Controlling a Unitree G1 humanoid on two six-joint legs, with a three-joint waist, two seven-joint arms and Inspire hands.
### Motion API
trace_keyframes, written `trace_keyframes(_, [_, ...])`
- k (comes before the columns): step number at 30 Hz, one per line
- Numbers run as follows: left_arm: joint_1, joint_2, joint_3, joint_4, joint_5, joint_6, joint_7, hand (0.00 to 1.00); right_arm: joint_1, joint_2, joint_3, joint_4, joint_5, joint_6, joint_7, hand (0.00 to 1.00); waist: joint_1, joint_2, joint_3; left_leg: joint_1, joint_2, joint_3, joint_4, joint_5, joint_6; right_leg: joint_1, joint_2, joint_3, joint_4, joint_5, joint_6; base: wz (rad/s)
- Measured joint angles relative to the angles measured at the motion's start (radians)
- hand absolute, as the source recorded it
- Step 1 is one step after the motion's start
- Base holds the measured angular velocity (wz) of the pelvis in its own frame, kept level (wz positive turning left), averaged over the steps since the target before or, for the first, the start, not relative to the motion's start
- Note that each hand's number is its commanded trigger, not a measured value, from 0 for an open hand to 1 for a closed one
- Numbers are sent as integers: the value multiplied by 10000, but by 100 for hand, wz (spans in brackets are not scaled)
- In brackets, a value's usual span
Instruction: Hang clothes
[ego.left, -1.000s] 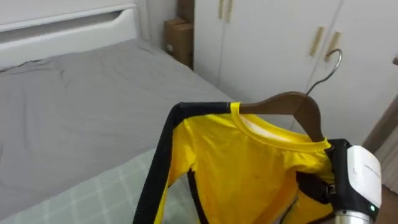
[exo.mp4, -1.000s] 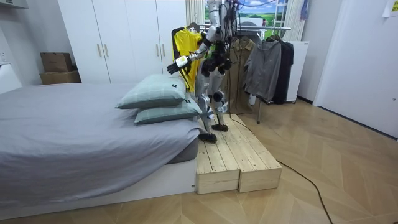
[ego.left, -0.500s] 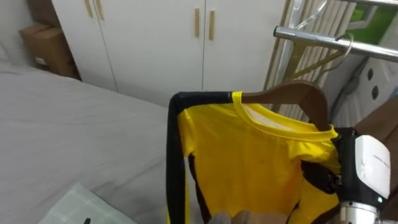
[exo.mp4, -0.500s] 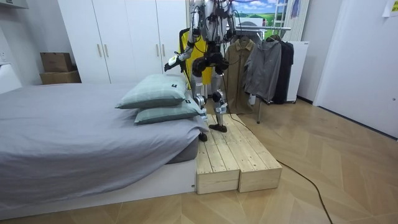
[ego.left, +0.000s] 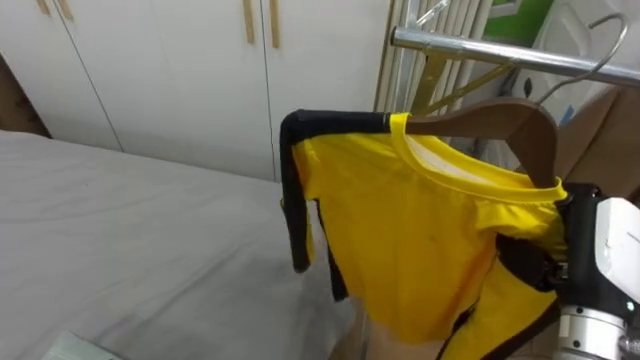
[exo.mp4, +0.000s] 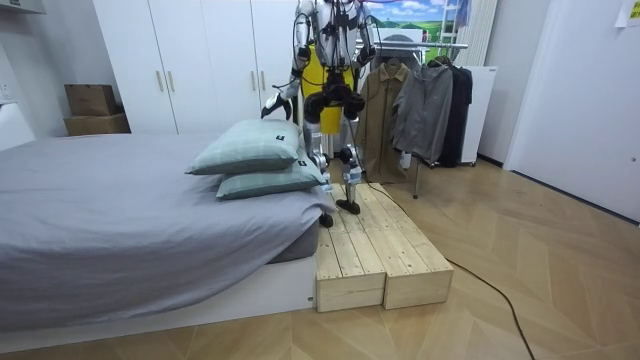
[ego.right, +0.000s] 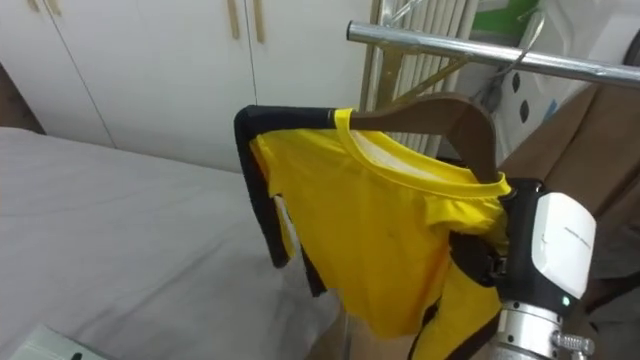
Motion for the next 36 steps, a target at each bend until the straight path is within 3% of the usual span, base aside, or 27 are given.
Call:
trace_keyframes(9, [310, -41, -16, 155, 18, -5, 54, 0, 29, -17, -2, -376, -169, 78, 328, 100, -47, -107, 53, 151, 28, 204, -122, 2, -1, 50, 65, 80, -24, 5, -10, -4])
trace_keyframes(17, [610, 26, 34, 235, 99, -190, 508, 0, 132, -213, -59, -1091, -405, 128, 404, 100, -62, -241, -48, 244, 159, 315, -125, 0, -3, 242, 197, 253, -368, 224, -60, -8])
trace_keyframes(21, [610, 40, 114, 649, 113, -260, 629, 0, 132, -326, -64, -1093, -426, 151, 407, 100, -114, -244, -49, 270, 175, 316, -125, 0, -3, 253, 232, 318, -345, 239, -82, -5])
trace_keyframes(29, [745, 99, 232, 721, 412, -232, 764, 0, 119, -413, -554, -1129, -342, 199, 456, 100, -284, -301, -16, 357, 261, 537, -126, -11, -23, 363, 318, 463, -517, 326, -119, -5])
trace_keyframes(36, [770, 115, 324, 712, 573, -176, 854, 0, 111, -458, -1041, -839, 339, 194, 551, 100, -295, -363, 6, 352, 326, 346, -126, -7, -35, 547, 286, 306, -585, 386, -193, 6])
